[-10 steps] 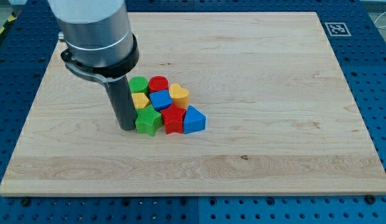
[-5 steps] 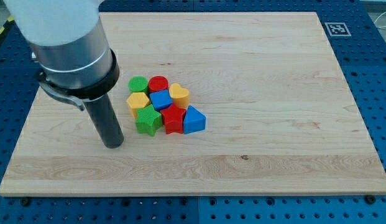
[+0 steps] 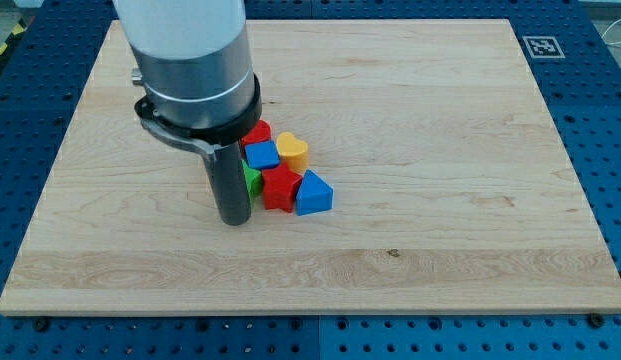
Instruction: Move green star along with group of blocks slightly up
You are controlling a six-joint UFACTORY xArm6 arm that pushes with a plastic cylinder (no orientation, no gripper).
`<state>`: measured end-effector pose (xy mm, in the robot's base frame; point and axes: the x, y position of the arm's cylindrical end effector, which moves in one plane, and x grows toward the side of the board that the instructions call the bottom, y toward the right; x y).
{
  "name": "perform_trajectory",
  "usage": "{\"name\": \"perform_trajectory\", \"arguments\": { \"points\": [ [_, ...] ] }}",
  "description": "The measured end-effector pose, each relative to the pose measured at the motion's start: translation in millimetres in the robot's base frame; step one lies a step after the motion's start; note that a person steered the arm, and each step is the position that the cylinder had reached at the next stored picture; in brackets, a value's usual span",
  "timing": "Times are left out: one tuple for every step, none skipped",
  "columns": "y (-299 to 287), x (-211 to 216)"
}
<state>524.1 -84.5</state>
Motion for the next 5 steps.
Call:
{"name": "perform_trajectory", "arguments": {
  "points": [
    [0.0, -15.1],
    [0.6, -32.2],
    [11.5, -50.5],
    [26.8, -61.0],
    [21.7, -53.2]
  ]
}}
